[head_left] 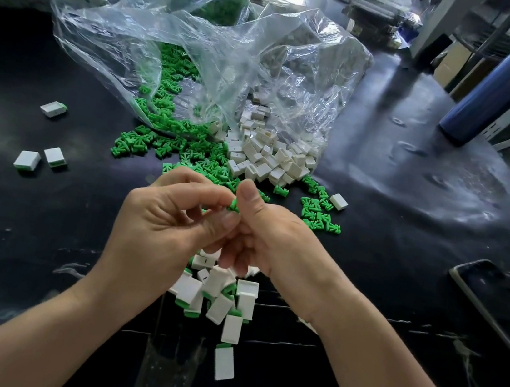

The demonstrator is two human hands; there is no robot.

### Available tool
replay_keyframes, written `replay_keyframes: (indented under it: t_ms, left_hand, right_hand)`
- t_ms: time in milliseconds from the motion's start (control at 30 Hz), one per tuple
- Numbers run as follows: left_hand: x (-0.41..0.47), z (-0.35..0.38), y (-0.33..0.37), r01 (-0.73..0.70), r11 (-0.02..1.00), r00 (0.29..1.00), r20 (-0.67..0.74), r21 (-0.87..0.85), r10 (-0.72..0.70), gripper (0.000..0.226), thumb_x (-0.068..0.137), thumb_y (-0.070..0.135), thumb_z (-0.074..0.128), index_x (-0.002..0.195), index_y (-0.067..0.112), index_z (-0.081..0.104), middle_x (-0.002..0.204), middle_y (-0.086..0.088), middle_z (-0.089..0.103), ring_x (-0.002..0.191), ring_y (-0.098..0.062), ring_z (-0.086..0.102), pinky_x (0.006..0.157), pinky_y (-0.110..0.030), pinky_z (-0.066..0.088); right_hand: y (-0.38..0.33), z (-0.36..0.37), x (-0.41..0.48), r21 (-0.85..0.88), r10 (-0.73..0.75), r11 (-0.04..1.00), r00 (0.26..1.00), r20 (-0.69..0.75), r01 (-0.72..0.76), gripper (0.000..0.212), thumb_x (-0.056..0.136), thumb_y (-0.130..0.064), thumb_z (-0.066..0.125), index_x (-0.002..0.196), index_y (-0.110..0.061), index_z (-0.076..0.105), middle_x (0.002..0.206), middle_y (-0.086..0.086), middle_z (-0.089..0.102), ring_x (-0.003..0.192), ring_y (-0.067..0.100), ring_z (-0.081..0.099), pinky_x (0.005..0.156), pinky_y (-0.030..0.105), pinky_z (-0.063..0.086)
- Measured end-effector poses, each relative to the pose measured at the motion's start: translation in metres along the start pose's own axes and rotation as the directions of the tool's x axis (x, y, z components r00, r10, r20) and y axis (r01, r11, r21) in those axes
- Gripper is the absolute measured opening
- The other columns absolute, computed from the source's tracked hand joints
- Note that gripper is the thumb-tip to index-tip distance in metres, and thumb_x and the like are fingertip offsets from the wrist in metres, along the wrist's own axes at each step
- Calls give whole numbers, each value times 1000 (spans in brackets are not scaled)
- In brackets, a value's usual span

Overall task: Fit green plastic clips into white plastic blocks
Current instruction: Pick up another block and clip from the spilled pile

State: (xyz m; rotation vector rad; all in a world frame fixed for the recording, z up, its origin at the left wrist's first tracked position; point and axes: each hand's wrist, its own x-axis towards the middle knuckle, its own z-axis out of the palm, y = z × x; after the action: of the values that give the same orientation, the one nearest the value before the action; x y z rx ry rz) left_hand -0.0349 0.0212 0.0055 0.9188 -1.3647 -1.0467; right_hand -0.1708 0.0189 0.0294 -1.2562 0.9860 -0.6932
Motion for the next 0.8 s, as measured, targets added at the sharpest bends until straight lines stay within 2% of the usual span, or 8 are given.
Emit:
replay_keyframes:
  t_ms: [167,300,367,433,533,633,667,800]
  left_hand:
    - [0,1,-2,-31,999,999,34,20,30,22,64,17,71,85,23,71,81,-4,60,64,-14,60,59,-25,53]
    - [1,0,-1,-61,996,992,115,72,53,14,66,29,72,79,25,72,75,1,61,71,-22,60,61,-42,54]
    - [2,-2,-1,-101,988,988,131,120,85,14,68,33,67,80,26,71,74,5,63,73,-21,59,65,-38,53]
    - [2,-4,0,-151,975,981,146,165,127,14,71,32,65,82,25,70,76,4,63,73,-18,60,65,-32,53]
    - [1,-3,-1,-163,973,982,126,165,143,12,73,30,64,81,23,69,78,-1,61,68,-20,61,62,-34,52]
    - [2,-2,-1,-230,938,969,152,258,195,5,72,27,70,77,27,68,77,1,61,71,-12,61,65,-23,51]
    - [2,-3,-1,-251,918,965,158,307,211,13,72,25,71,83,29,65,79,0,62,72,-10,60,66,-20,51]
    - [5,-7,-1,-235,913,966,182,335,182,23,69,22,68,90,29,63,83,-2,61,69,-13,61,64,-33,53]
  right_hand:
    - [-3,0,-4,-107,12,994,999,-36,-16,53,74,-60,29,67,-13,55,58,-7,56,50,4,46,50,16,38]
    - [-2,0,-6,-158,41,986,996,-76,-53,46,86,-52,32,62,-17,50,48,-14,50,46,0,42,49,12,37]
    - [-1,0,-6,-163,48,985,996,-70,-59,45,92,-46,32,62,-17,49,46,-15,49,45,0,40,47,11,36]
    - [-1,0,-4,-123,53,991,998,-47,-58,45,87,-51,34,63,-17,50,48,-14,50,46,2,41,48,13,36]
    - [-1,-1,-3,-62,65,996,998,-1,-65,48,72,-59,35,66,-14,52,52,-10,51,50,7,42,50,18,35]
    - [0,-4,-2,8,90,996,996,25,-90,49,72,-58,37,69,-12,53,51,-9,52,48,7,42,49,19,34]
    - [0,-5,-3,34,98,994,995,28,-99,47,74,-56,38,68,-12,53,51,-9,52,48,7,42,48,18,34]
    - [0,-7,-2,111,124,986,992,13,-125,42,81,-50,40,68,-12,52,53,-4,52,49,8,41,46,17,33]
